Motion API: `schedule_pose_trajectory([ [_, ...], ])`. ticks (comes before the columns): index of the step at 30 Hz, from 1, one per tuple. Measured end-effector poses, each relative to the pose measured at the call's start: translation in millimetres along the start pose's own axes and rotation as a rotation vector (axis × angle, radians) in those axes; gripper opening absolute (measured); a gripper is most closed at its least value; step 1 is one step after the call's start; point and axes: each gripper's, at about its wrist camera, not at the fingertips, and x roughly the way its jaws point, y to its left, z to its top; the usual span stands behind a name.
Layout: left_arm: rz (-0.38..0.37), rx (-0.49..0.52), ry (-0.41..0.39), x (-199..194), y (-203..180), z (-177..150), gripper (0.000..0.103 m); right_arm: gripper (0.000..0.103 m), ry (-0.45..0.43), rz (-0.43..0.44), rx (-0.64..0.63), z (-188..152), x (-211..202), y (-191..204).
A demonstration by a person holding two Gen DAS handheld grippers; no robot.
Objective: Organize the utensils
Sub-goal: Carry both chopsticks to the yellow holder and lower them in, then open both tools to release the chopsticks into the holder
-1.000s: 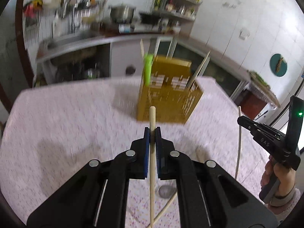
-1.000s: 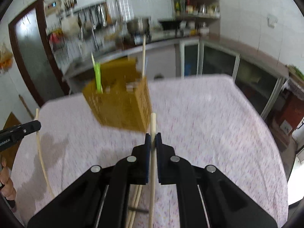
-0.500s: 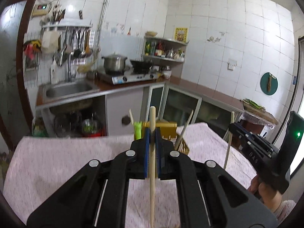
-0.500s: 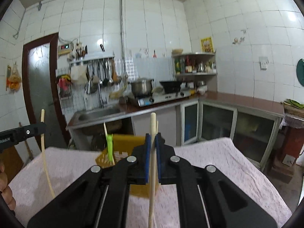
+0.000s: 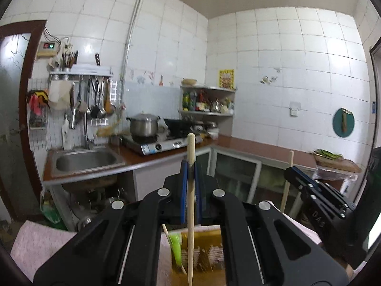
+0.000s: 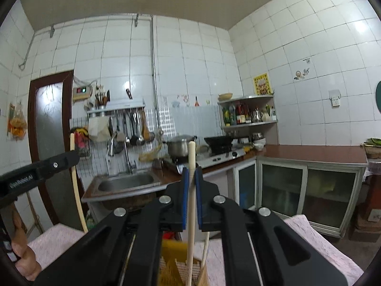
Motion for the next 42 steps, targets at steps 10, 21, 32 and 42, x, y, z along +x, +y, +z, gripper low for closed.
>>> schedule_pose_trajectory([
  [10, -0.052, -0.033, 0.024, 53.9, 5.9, -49.2, 0.005, 0.006, 0.003, 0.042, -0.008, -43.7, 48.7, 1.6],
  [21, -0.047, -0.092, 0.183, 70.7, 31.6, -107.0, 0.007, 0.009, 0.16, 0.073, -0.013, -105.4, 59.8, -7.9],
  [32, 0.013, -0.124, 0.452, 31.1, 52.6, -116.7, 0.083, 0.052, 0.462, -0.001, 0.039, -114.3, 17.4, -35.1],
  [42, 0.015, -0.129, 0.726, -47.8, 62.3, -192.2, 0.098, 0.06, 0.987, -0.106, 0.026, -198.6, -27.4, -56.8],
])
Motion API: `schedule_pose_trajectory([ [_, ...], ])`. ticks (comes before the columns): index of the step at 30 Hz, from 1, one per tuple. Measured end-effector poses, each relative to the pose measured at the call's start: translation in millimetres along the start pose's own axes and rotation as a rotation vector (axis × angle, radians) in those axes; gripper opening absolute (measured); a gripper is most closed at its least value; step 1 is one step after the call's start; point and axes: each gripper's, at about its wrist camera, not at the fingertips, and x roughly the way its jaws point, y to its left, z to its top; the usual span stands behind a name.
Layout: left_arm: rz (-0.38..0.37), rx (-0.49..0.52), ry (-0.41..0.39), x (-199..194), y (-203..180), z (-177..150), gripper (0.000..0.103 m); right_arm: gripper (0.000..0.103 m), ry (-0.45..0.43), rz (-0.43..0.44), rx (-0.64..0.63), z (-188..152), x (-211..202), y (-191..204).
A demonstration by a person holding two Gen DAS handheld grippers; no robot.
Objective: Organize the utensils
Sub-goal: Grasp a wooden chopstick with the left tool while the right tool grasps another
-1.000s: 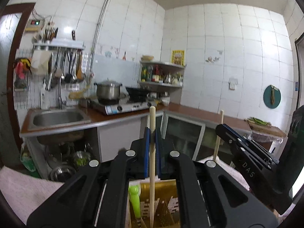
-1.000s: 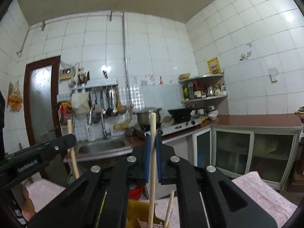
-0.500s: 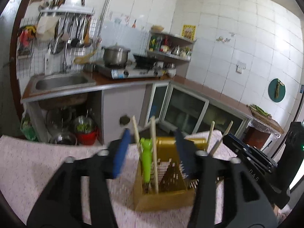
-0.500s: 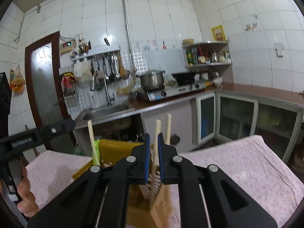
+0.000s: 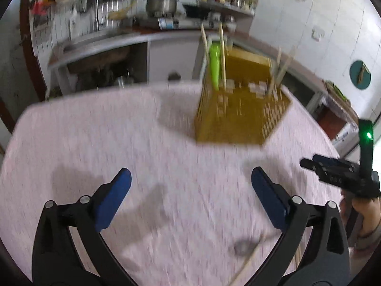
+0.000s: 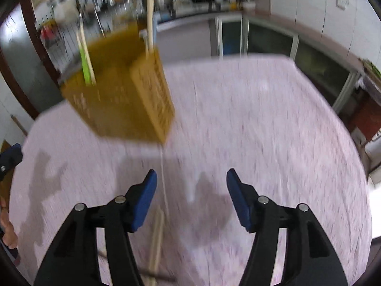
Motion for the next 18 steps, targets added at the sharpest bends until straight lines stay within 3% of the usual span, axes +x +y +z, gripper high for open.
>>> schedule_pose_trajectory([
  [6, -0.019, 0.033, 0.149, 4.6, -10.9, -75.0, 0.096, 0.059, 0.074, 0.015, -0.019, -35.3, 7.4, 3.9],
  [8, -0.027, 0.057, 0.182, 5.6, -19.0, -93.6, 0.09, 0.055, 0.087, 0.004, -0.035, -41.4, 5.4, 9.9],
  [10, -0.051, 0.075, 0.206, 5.1, -27.9, -103.1, 0.079, 0.049, 0.106, 0.011, -0.036, -46.5, 4.9, 13.3],
  [14, -0.044, 0.135, 0.193, 0.2, -45.3, -114.0, 0.075, 0.041, 0.126, -0.004, -0.061, -56.2, 3.8, 23.5],
  [18, -0.026, 0.187, 0.214, 3.5, -62.7, -115.6, 0.058, 0.031, 0.15, -0.016, -0.072, -53.0, 5.2, 30.0],
])
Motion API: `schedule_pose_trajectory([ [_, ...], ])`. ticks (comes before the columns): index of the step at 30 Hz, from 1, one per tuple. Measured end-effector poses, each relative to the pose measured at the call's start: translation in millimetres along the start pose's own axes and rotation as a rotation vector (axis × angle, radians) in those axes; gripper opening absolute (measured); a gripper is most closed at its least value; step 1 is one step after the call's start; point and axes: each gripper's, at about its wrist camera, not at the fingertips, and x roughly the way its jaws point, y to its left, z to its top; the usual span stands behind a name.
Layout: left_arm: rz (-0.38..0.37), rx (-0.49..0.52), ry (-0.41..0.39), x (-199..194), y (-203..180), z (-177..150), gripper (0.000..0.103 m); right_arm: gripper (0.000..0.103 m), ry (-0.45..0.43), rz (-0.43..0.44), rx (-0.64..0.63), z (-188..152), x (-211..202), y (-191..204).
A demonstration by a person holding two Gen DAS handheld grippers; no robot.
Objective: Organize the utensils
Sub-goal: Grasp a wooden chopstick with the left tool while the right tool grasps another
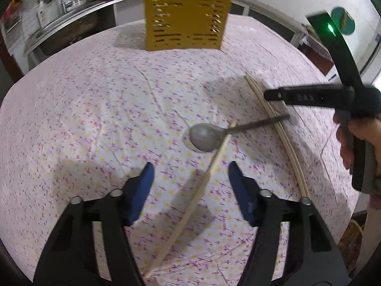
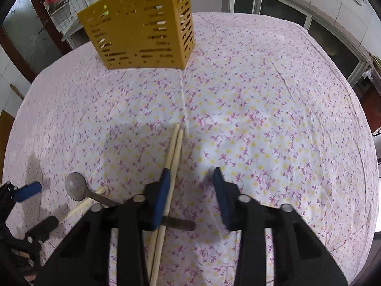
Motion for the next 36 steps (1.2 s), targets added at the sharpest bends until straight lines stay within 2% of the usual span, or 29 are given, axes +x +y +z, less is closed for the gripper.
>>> schedule_pose_trajectory([
  [3, 0.063, 0.037, 0.005, 4.9, -11.6, 0.6, 0.053, 0.024, 0.016, 0.006, 0.017, 4.6, 2.0, -0.4],
  [5, 0.062, 0.035, 0.021, 10.8, -13.3, 2.4, 0.045, 0.021, 0.023, 0.001, 0.012, 8.9, 2.8, 1.0],
  [7, 0.065, 0.016, 0.048, 19.7, -11.2, 5.3, 0.033, 0.017, 0.031, -0.01, 0.001, 10.4, 1.7, 3.8],
  [9, 0.054, 0.011, 0.046, 23.4, -11.6, 7.3, 0.033, 0.014, 0.046, -0.013, -0.011, 15.2, 3.1, 9.4],
  [11, 0.053, 0.015, 0.057, 26.5, -13.2, 8.7, 0.026, 0.011, 0.064, -0.019, -0.033, 16.8, 4.8, 15.6],
  [13, 0.045, 0.013, 0.067, 30.1, -13.5, 10.5, 0.024, 0.01, 0.074, -0.025, -0.044, 19.9, 5.8, 19.0],
  [17, 0.021, -0.022, 0.072, 32.2, -7.2, 14.8, 0.023, 0.009, 0.104, 0.02, -0.02, 23.5, 8.1, 19.2],
  [20, 0.015, -0.053, 0.073, 33.5, 1.2, 15.9, 0.021, 0.009, 0.128, 0.008, -0.024, 23.8, 15.4, 21.2],
  [23, 0.02, -0.07, 0.078, 33.1, 7.4, 16.4, 0.012, 0.009, 0.138, 0.006, -0.019, 28.7, 19.6, 22.1],
  [26, 0.011, -0.098, 0.079, 32.0, 16.5, 19.1, 0.01, 0.009, 0.147, -0.005, -0.039, 33.6, 21.9, 25.6],
  [30, 0.029, -0.141, 0.074, 29.1, 32.2, 25.1, 0.0, 0.007, 0.138, -0.009, -0.06, 35.1, 20.5, 30.0],
  [36, 0.003, -0.2, 0.106, 34.1, 58.6, 28.1, 0.0, 0.006, 0.11, -0.001, -0.052, 36.2, 14.7, 20.9],
])
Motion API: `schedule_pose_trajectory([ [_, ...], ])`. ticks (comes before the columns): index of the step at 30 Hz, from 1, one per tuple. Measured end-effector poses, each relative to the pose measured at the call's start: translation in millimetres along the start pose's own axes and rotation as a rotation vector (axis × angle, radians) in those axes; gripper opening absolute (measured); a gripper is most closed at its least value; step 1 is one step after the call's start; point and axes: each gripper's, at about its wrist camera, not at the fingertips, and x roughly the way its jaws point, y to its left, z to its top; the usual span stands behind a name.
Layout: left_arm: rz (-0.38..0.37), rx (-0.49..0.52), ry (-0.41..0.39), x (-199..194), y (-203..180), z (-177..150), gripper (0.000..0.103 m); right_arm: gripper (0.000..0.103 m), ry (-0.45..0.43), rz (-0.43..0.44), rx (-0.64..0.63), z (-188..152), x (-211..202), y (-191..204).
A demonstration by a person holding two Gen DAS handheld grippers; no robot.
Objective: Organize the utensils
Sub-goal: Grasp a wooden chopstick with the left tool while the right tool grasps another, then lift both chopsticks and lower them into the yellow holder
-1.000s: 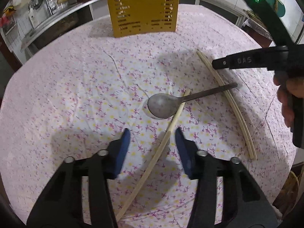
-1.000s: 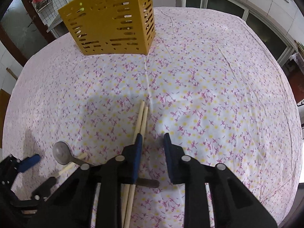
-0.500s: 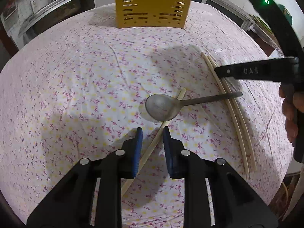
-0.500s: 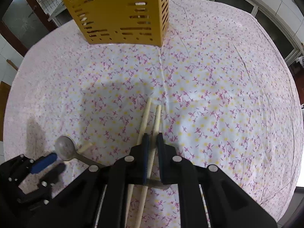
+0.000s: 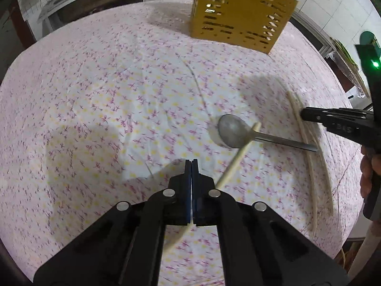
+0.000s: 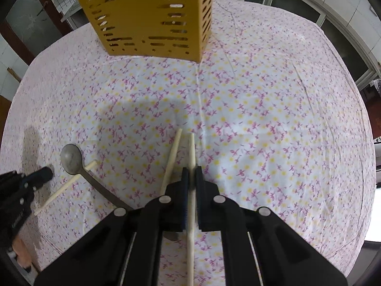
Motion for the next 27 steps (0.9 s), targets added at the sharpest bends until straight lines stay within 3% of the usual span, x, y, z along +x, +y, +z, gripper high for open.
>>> schedule_pose_trajectory([
  [2, -0.057, -0.015, 0.019, -0.6, 1.8, -0.7, 0.0, 0.006, -0.004, 0.007, 0.005, -0.1, -2.9, -5.2],
  [5, -0.096, 0.057, -0.004, -10.6, -14.9, -4.2, 0.0, 0.006, -0.011, 0.011, 0.009, -3.6, -7.0, -13.4],
  [11, -0.085, 0.175, -0.026, -8.0, -43.4, -2.5, 0.002, 0.006, -0.019, 0.019, 0.008, -8.5, -13.0, -39.7],
  [16, -0.05, 0.22, 0.003, 7.0, -54.9, 3.9, 0.011, 0.006, -0.018, 0.026, 0.021, -12.0, -13.3, -49.5],
  [21, -0.04, 0.251, 0.034, 21.2, -57.9, 11.8, 0.019, 0.006, -0.012, 0.031, 0.018, -12.7, -0.1, -36.5],
  [27, 0.015, 0.328, 0.039, 30.5, -75.4, 17.9, 0.018, 0.006, -0.002, 0.026, 0.011, -8.6, 4.7, -32.0],
])
